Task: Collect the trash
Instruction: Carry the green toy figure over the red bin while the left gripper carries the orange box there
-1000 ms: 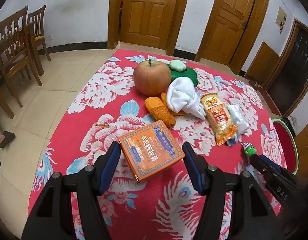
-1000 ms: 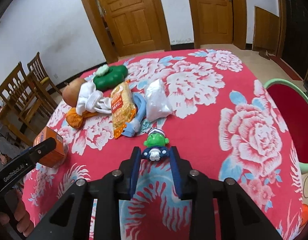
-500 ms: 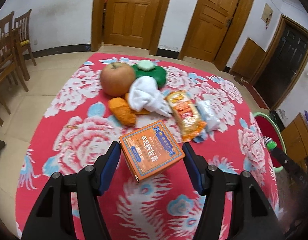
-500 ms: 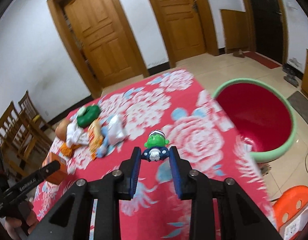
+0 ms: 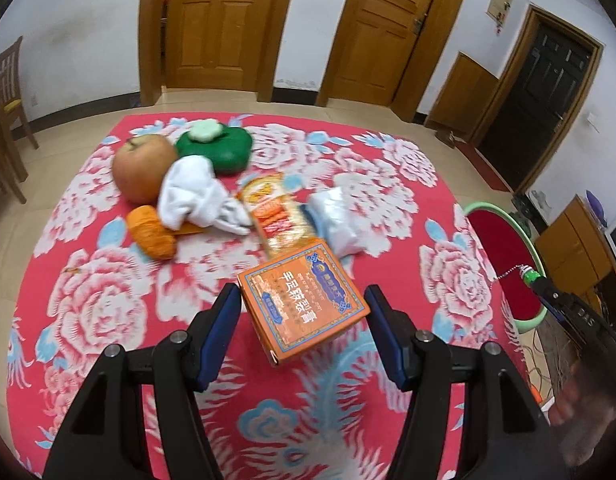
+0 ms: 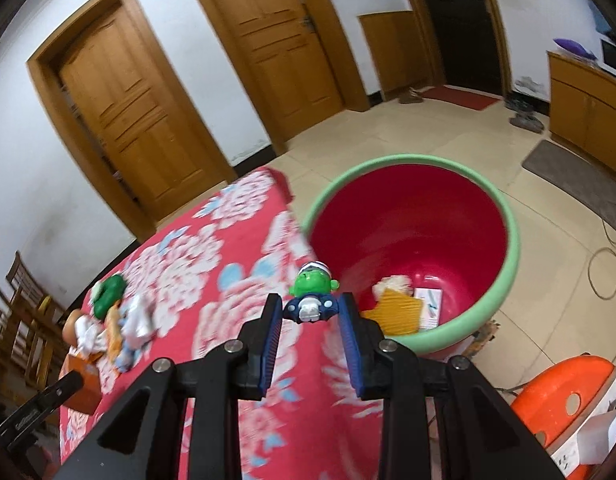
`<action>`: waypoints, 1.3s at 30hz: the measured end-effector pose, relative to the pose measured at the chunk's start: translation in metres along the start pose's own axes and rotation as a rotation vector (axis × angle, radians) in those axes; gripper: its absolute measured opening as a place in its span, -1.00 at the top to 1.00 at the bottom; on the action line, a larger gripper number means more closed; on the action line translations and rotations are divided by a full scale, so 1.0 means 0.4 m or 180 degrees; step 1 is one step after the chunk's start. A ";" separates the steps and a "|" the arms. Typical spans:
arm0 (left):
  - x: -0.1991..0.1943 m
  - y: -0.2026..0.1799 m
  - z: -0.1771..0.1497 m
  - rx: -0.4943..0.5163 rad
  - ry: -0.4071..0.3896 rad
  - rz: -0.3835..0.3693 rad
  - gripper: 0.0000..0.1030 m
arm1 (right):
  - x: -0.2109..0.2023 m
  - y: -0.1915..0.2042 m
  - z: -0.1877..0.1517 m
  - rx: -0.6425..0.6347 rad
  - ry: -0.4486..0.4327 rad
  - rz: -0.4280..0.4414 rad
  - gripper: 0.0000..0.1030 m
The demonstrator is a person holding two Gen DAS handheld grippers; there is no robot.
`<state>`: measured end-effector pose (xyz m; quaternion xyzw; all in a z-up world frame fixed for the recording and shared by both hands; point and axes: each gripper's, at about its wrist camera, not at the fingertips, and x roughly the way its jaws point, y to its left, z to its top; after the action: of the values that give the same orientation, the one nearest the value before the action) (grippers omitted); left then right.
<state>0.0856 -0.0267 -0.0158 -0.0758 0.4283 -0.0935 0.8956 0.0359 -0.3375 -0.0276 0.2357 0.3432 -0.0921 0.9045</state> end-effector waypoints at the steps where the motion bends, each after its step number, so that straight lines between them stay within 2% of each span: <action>1: 0.004 -0.011 0.003 0.0023 0.0012 -0.0018 -0.24 | 0.003 -0.012 0.004 0.0032 0.0003 -0.0014 0.38; 7: 0.026 -0.086 0.021 0.0228 0.0046 -0.0105 -0.24 | 0.022 -0.076 0.029 0.0145 -0.0027 -0.0106 0.37; 11: 0.042 -0.146 0.033 0.0371 0.0080 -0.0191 -0.24 | 0.011 -0.108 0.037 0.0235 -0.0085 -0.0073 0.35; 16: 0.056 -0.232 0.042 0.0629 0.0025 -0.0271 -0.24 | -0.019 -0.138 0.043 0.0331 -0.0151 -0.0056 -0.08; 25: 0.089 -0.388 0.057 0.1019 -0.0020 -0.0522 -0.24 | -0.080 -0.204 0.047 0.0532 -0.0253 -0.0160 -0.53; 29: 0.119 -0.447 0.063 0.1077 0.0059 -0.0636 -0.24 | -0.085 -0.232 0.037 0.0605 -0.0216 -0.0193 -0.62; 39: 0.206 -0.592 0.055 0.1391 0.0166 -0.0687 -0.25 | -0.080 -0.306 0.011 0.0805 -0.0159 -0.0320 -0.66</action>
<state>0.1293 -0.2746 -0.0132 0.0768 0.4104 -0.2811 0.8641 -0.0258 -0.4461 -0.0479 0.3279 0.3175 -0.1857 0.8701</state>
